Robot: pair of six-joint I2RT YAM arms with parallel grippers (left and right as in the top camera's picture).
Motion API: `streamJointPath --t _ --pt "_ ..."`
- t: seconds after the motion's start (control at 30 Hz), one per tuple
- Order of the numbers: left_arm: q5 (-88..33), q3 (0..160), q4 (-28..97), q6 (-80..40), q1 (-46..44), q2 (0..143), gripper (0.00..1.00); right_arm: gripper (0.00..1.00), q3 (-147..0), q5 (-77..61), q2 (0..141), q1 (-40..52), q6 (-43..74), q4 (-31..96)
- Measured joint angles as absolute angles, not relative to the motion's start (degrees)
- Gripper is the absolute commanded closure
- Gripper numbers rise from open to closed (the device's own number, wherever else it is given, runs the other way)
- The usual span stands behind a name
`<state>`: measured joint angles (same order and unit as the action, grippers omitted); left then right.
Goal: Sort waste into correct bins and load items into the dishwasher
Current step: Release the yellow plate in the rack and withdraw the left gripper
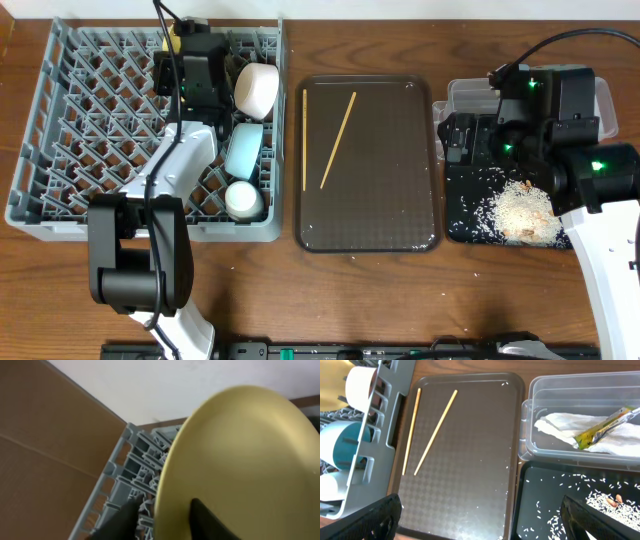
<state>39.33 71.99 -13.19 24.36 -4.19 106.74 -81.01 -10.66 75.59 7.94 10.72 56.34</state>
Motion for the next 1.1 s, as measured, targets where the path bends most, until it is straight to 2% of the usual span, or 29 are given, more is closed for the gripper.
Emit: streamJointPath --t 0.17,0.27,0.4,0.63,0.83,1.1 --pt "39.0 72.0 -12.9 23.7 -4.2 106.7 0.26 0.01 -81.0 -10.7 75.6 7.9 10.7 56.3" --pt "39.0 71.9 -11.0 21.6 -4.4 105.8 0.20 0.01 -81.0 -10.7 75.6 7.9 10.7 56.3" --pt "37.7 71.7 -6.4 19.3 -6.5 99.3 0.20 0.01 -81.0 -10.7 75.6 7.9 10.7 56.3" --pt "32.2 72.1 5.5 14.5 -17.3 82.8 0.20 0.01 -81.0 -10.7 75.6 7.9 10.7 56.4" --pt "28.4 72.1 17.4 3.7 -24.1 82.3 0.20 0.01 -81.0 -10.7 75.6 7.9 10.7 56.4" --pt "16.1 71.9 29.9 -10.7 -23.8 79.9 0.19 0.01 -81.0 -10.7 75.6 7.9 10.7 56.3"
